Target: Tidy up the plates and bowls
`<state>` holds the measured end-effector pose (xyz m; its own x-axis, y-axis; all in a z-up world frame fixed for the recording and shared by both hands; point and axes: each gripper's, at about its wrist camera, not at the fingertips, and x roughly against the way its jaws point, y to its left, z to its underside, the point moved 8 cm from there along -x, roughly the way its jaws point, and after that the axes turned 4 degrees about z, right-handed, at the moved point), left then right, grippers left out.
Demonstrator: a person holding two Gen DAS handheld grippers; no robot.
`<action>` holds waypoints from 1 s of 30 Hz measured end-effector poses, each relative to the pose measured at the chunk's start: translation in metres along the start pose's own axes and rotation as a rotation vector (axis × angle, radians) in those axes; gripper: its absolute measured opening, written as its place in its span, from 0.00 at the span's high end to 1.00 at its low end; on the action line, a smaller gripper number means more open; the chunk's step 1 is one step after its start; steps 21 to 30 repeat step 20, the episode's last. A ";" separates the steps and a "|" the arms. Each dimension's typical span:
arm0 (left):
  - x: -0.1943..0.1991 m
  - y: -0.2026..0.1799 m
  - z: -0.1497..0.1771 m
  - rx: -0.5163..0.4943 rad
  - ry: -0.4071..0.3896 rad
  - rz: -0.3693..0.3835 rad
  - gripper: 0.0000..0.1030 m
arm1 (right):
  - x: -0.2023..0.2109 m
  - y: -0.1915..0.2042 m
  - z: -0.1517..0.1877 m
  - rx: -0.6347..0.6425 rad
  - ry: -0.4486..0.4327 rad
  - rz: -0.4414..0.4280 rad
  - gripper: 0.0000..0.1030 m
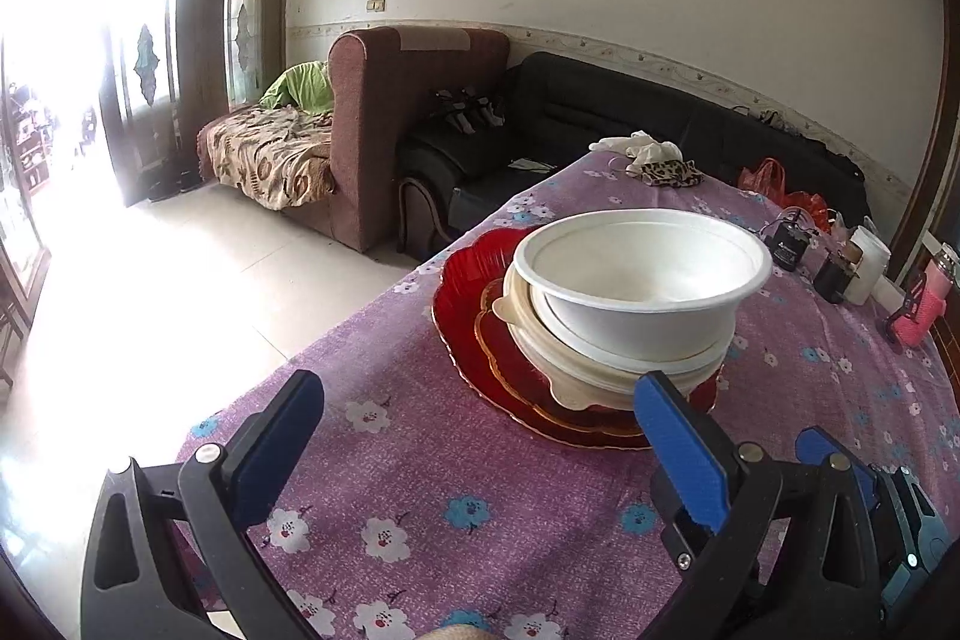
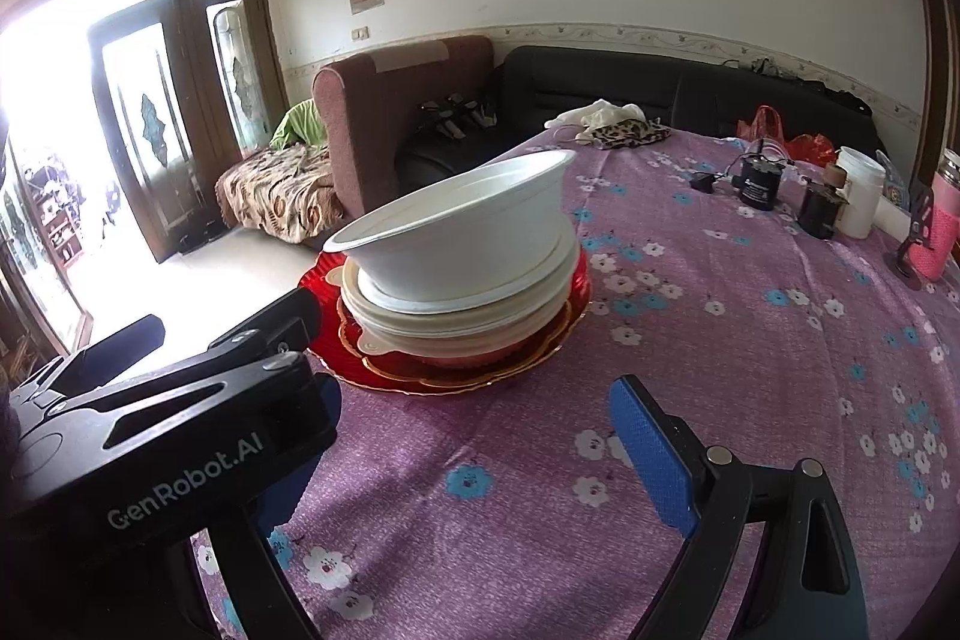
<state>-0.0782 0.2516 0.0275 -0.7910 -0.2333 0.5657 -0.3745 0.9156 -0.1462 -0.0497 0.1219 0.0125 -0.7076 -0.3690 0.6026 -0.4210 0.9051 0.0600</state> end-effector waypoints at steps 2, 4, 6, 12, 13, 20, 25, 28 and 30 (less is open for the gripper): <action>-0.003 0.002 0.000 0.006 0.009 0.003 0.00 | -0.005 0.005 -0.001 0.011 0.009 -0.001 0.09; -0.005 0.006 0.000 0.011 0.014 -0.004 0.00 | -0.010 0.007 -0.002 0.017 0.016 -0.001 0.09; -0.007 0.009 0.000 0.016 0.017 -0.007 0.00 | -0.014 0.010 -0.003 0.019 0.021 -0.003 0.09; -0.011 0.010 -0.006 0.011 0.013 -0.028 0.00 | -0.022 0.013 -0.003 0.011 0.045 -0.023 0.09; -0.010 0.011 -0.007 0.005 0.008 -0.034 0.00 | -0.023 0.013 -0.003 0.010 0.047 -0.028 0.09; 0.000 -0.006 -0.016 -0.053 -0.024 -0.028 0.00 | -0.015 0.004 -0.004 -0.021 0.027 -0.042 0.09; 0.000 -0.006 -0.016 -0.053 -0.024 -0.028 0.00 | -0.015 0.004 -0.004 -0.021 0.027 -0.042 0.09; 0.000 -0.006 -0.016 -0.053 -0.024 -0.028 0.00 | -0.015 0.004 -0.004 -0.021 0.027 -0.042 0.09; 0.000 -0.006 -0.016 -0.053 -0.024 -0.028 0.00 | -0.015 0.004 -0.004 -0.021 0.027 -0.042 0.09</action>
